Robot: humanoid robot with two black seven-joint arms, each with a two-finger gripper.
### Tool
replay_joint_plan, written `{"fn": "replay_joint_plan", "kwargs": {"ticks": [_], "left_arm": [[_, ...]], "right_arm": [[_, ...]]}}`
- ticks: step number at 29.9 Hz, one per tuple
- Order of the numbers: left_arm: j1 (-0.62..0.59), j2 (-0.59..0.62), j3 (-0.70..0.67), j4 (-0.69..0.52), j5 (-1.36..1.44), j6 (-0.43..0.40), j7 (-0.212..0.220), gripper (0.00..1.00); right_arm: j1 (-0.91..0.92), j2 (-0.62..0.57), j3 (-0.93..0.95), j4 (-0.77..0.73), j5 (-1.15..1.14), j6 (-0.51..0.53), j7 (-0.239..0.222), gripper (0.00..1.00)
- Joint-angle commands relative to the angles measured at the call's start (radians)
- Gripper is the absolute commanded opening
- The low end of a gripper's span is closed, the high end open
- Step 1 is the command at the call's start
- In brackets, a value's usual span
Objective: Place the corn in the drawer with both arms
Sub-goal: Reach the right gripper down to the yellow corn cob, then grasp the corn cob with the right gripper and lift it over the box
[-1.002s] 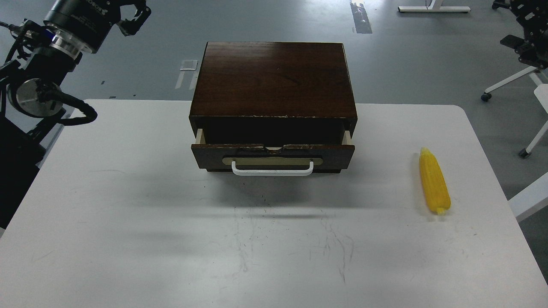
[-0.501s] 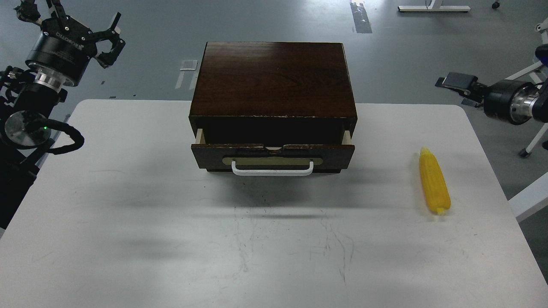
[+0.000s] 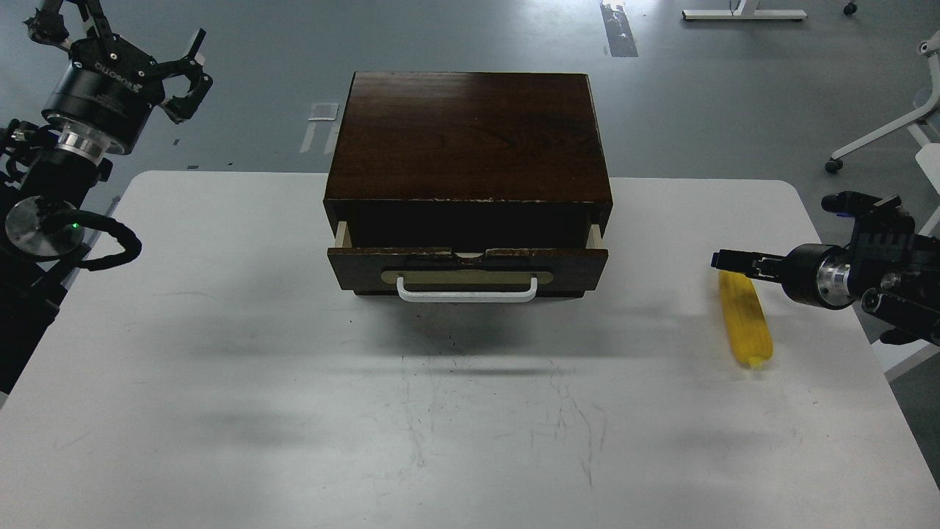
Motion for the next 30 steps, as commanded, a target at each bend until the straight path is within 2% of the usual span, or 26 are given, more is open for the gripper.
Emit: {"fn": "replay_joint_plan", "kwargs": {"ticks": [1, 7, 9, 15, 19, 22, 25, 26, 30], "left_arm": [[0.004, 0.007, 0.0, 0.001, -0.001, 0.0, -0.002, 0.98], [0.005, 0.004, 0.001, 0.045, -0.003, 0.0, 0.0, 0.98], [0.008, 0.008, 0.001, 0.045, -0.001, 0.0, 0.0, 0.98], [0.008, 0.014, 0.0, 0.045, 0.0, 0.0, 0.0, 0.98], [0.008, 0.013, 0.0, 0.045, -0.001, 0.0, 0.0, 0.98], [0.008, 0.013, 0.0, 0.04, 0.0, 0.0, 0.0, 0.98], [0.008, 0.016, 0.0, 0.04, 0.0, 0.0, 0.0, 0.98], [0.008, 0.019, 0.0, 0.04, 0.0, 0.0, 0.0, 0.98], [0.008, 0.034, 0.0, 0.04, 0.0, 0.0, 0.0, 0.98]], "right_arm": [[-0.002, 0.004, -0.006, 0.002, 0.0, -0.001, 0.005, 0.98], [-0.019, 0.021, -0.008, 0.019, -0.008, -0.005, 0.007, 0.93], [-0.034, 0.033, -0.012, 0.019, -0.009, -0.024, 0.004, 0.84], [-0.054, 0.034, -0.044, 0.006, -0.031, -0.079, -0.001, 0.73], [-0.048, 0.027, -0.043, 0.023, -0.018, -0.09, 0.013, 0.61], [-0.037, 0.016, -0.044, 0.051, -0.023, -0.09, 0.04, 0.35], [-0.027, 0.011, -0.048, 0.051, -0.028, -0.091, 0.04, 0.13], [-0.018, 0.011, -0.044, 0.048, -0.028, -0.091, 0.04, 0.02], [0.047, 0.002, -0.017, 0.062, -0.018, -0.116, 0.04, 0.0]]}}
